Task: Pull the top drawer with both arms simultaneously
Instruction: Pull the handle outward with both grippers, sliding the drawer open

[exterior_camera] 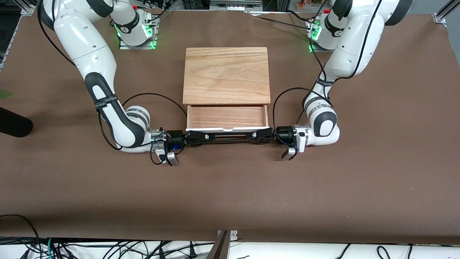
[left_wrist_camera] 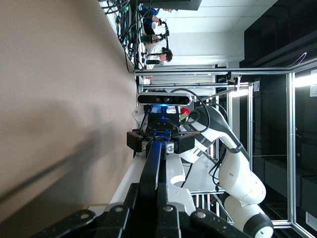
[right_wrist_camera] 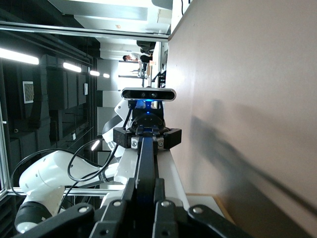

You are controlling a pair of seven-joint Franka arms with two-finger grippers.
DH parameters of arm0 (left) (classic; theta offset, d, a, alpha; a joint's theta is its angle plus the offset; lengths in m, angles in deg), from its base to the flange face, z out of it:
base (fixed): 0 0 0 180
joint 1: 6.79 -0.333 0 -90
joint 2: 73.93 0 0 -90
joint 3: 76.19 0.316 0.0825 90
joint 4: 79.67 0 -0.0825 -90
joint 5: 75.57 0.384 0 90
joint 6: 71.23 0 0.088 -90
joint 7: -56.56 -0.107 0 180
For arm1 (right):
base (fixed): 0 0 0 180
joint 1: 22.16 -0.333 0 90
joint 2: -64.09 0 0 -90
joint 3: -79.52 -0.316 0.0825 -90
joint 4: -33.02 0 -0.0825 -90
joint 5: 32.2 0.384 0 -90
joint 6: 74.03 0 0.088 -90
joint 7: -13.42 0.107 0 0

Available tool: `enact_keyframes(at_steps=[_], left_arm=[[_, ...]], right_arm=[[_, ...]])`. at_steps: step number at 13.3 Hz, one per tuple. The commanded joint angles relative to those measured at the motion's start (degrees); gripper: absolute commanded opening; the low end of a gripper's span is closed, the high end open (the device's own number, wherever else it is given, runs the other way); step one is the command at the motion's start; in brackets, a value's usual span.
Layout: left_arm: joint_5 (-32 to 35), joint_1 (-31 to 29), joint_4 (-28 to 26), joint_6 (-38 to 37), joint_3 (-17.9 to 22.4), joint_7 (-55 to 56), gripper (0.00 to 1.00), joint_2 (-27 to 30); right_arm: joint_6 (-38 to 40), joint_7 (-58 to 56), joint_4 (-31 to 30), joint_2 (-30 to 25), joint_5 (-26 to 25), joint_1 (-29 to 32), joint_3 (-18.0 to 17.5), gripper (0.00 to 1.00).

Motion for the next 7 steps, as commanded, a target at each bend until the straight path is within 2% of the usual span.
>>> enact_keyframes(at_steps=[1,2,3,4,5,7], left_arm=[[-5.71,-0.13,2.83,4.07,2.37,0.85,0.0,-4.19],[-5.62,-0.22,3.18,4.07,2.46,1.11,0.0,-4.19],[-5.62,-0.3,3.53,4.07,2.72,1.29,0.0,-4.27],[-5.62,-0.3,3.71,4.07,2.98,1.9,0.0,-4.54],[-5.7,-0.39,3.89,4.07,3.16,2.52,0.0,-4.8],[-5.71,-0.39,3.98,4.07,4.04,4.1,0.0,-4.89]], right_arm=[[0.33,3.32,6.52,0.15,5.05,2.27,-0.21,0.07],[0.76,3.24,6.52,0.15,5.05,2.27,-0.21,0.08],[1.03,3.32,6.43,-0.02,5.05,2.36,-0.21,0.31],[1.12,3.32,6.35,-0.11,5.14,2.27,-0.21,0.86],[1.12,3.32,6.34,-0.2,5.14,2.36,-0.21,1.0],[1.12,3.32,6.34,-0.38,5.05,2.36,-0.21,1.0]])
